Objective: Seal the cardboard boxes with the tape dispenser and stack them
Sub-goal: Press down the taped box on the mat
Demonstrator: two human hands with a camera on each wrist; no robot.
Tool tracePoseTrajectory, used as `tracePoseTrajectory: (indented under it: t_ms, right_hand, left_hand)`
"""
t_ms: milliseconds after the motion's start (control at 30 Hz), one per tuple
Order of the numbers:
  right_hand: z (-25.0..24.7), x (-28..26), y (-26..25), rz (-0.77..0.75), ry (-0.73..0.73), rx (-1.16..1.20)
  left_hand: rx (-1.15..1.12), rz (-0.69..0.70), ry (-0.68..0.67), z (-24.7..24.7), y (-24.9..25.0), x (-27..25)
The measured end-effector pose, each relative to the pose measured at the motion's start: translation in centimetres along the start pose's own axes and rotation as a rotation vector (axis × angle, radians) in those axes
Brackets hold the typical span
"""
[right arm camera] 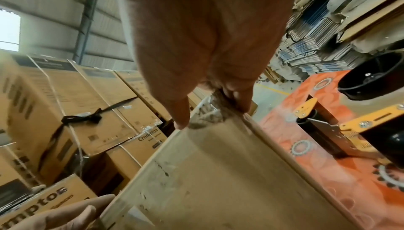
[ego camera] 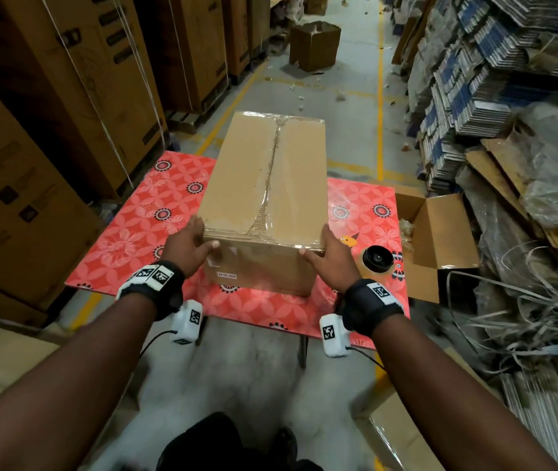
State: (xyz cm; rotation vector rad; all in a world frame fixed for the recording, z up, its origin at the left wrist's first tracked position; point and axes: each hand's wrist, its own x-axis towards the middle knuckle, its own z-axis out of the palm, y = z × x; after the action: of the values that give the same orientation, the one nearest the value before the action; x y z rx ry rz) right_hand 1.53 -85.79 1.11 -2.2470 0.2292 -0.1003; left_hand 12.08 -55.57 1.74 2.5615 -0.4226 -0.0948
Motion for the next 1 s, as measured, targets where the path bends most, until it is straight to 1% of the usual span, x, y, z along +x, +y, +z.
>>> tracePoseTrajectory:
  t_ms: [67,133,233,333,467,533,600,700,833,933,1000]
  right_hand:
    - [-0.4,-0.7,0.2,0.0,-0.038,-0.051]
    - [-1.4,-1.3,0.3,-0.019,-0.05,-0.107]
    - [-2.7,-0.4,-0.2,0.01,-0.059,-0.14]
    - [-3.3,3.2,-0.8,0.058,-0.071,-0.201]
    - [-4.1,8.7,-2.3,0.144,-0.115,-0.28]
    - [-4.6,11.2,-2.9,0.165,-0.167,-0.343]
    - [-4.9,13.6,-3.1,0.2,-0.235,-0.398]
    - [-5.2,16.5,-3.2,0.256,-0.303,-0.362]
    - [-5.6,19.5,-2.8,0.31,-0.315,-0.306]
    - [-5.3,21.4,-2.6,0.342,-0.318,-0.28]
    - [-5.1,22.3,-2.6,0.354,-0.332,-0.291]
  left_hand:
    - [0.027,0.019,-0.001,-0.5,0.2,-1.1]
    - [0.072,0.049,-0.041,-1.7,0.2,-1.7]
    - [0.072,0.058,-0.063,-3.5,0.2,-0.2]
    - [0.079,-0.005,-0.093,-4.0,0.7,3.9]
    - [0.191,-0.062,-0.23,-3.6,1.6,10.6]
    - [0.211,-0.079,-0.289,-3.7,2.4,13.7]
    - [0.172,-0.108,-0.335,-3.6,2.8,16.4]
    - [0.128,-0.124,-0.351,-3.5,2.6,19.9]
    - [0.057,-0.134,-0.339,-3.3,1.9,23.5]
    - [0.089,-0.108,-0.346,-3.2,1.3,25.3]
    - [0.166,-0.088,-0.348,-3.0,1.3,26.2]
